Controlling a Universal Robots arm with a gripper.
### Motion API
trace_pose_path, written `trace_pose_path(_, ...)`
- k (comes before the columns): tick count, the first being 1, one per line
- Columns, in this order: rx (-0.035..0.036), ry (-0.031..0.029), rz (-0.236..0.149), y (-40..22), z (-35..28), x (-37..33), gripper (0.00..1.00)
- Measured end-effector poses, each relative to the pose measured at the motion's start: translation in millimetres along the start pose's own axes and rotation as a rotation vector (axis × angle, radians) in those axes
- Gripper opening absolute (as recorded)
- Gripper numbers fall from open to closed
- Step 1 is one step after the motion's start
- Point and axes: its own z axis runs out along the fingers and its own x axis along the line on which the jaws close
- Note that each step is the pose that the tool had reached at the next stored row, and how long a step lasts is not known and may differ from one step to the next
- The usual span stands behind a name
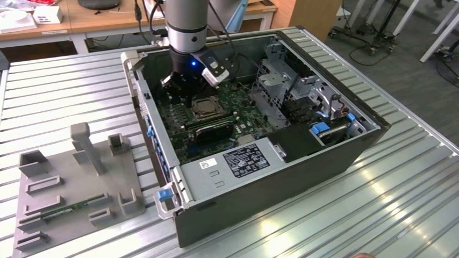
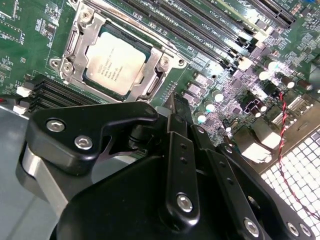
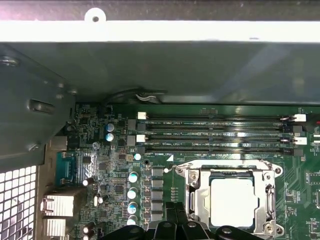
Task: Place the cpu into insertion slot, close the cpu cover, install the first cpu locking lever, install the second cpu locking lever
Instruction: 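Install the first cpu locking lever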
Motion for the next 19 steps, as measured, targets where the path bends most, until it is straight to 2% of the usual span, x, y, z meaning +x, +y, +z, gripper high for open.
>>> trace_pose_path(3, -0.0001, -0.0002, 0.000, 0.2, -3.5, -0.1, 0.11)
trace_pose_path(9, -0.0001, -0.0002, 0.000, 0.8, -15.1, -0.2, 0.11)
trace_pose_path(19, -0.0009, -0.0011, 0.000, 2.3, -14.8, 2.6, 0.11)
